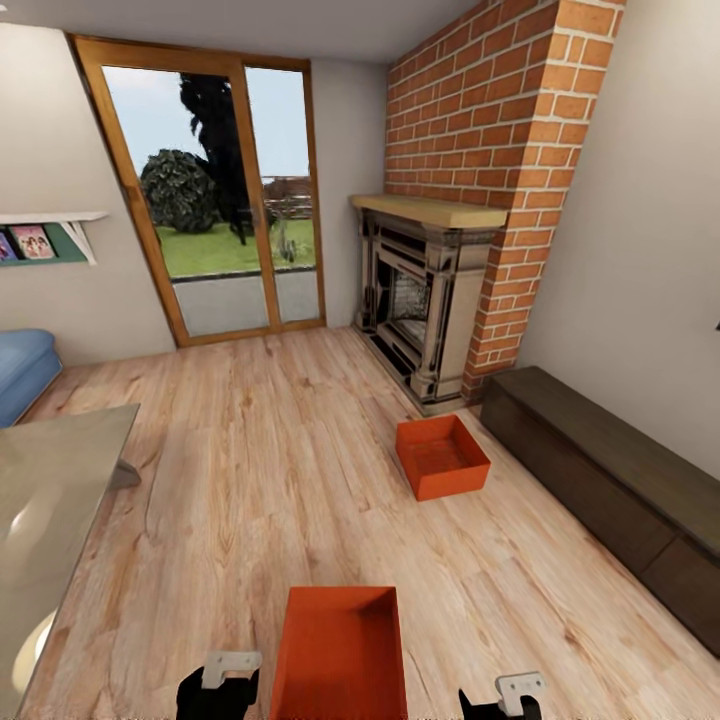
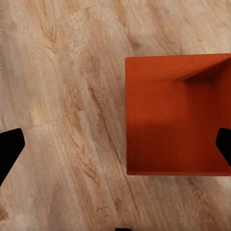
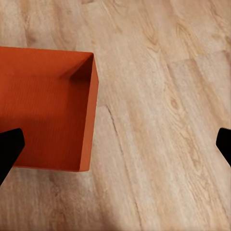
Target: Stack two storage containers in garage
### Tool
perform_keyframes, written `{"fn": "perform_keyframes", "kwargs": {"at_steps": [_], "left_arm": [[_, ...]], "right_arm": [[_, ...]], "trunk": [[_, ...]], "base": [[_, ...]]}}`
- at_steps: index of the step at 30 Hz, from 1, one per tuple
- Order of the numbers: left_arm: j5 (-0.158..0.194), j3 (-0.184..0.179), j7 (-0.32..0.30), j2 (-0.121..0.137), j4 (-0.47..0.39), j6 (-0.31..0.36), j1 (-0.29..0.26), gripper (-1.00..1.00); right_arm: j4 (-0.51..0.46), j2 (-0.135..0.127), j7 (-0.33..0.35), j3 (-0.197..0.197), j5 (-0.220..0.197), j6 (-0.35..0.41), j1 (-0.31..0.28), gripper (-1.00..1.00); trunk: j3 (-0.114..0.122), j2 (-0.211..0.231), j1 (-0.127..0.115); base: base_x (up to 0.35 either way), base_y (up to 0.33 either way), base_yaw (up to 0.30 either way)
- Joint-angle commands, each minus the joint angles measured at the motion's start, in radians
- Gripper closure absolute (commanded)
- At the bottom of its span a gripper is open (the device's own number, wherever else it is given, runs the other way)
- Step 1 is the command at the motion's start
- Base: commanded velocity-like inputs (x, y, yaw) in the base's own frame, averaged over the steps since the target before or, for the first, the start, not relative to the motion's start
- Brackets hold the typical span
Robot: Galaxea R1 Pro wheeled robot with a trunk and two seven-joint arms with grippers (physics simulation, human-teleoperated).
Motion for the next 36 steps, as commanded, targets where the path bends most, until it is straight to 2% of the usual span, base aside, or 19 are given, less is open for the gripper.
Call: {"fn": "perform_keyframes", "kwargs": {"at_steps": [1, 8, 24, 36], "left_arm": [[0.005, 0.001, 0.008, 0.004, -0.001, 0.000, -0.001, -1.00], [0.006, 0.029, 0.000, 0.001, 0.000, -0.005, -0.001, -1.00], [0.005, 0.031, -0.002, 0.002, 0.002, -0.004, -0.001, -1.00], [0.005, 0.031, -0.002, 0.001, 0.002, -0.004, -0.001, -1.00]], "right_arm": [[-0.001, 0.000, 0.001, 0.000, 0.005, -0.003, -0.001, -1.00], [-0.001, 0.001, 0.001, 0.001, 0.005, -0.003, -0.001, -1.00], [0.000, 0.004, 0.001, 0.002, 0.004, -0.003, 0.000, -1.00], [0.000, 0.006, 0.002, 0.004, 0.004, -0.004, 0.000, -1.00]], "trunk": [[-0.004, -0.002, 0.001], [-0.015, -0.002, 0.001], [-0.041, -0.002, 0.001], [-0.043, -0.002, 0.001]], "base": [[0.000, 0.000, 0.000], [0.000, 0.000, 0.000], [0.065, 0.000, 0.000], [0.001, 0.000, 0.000]]}}
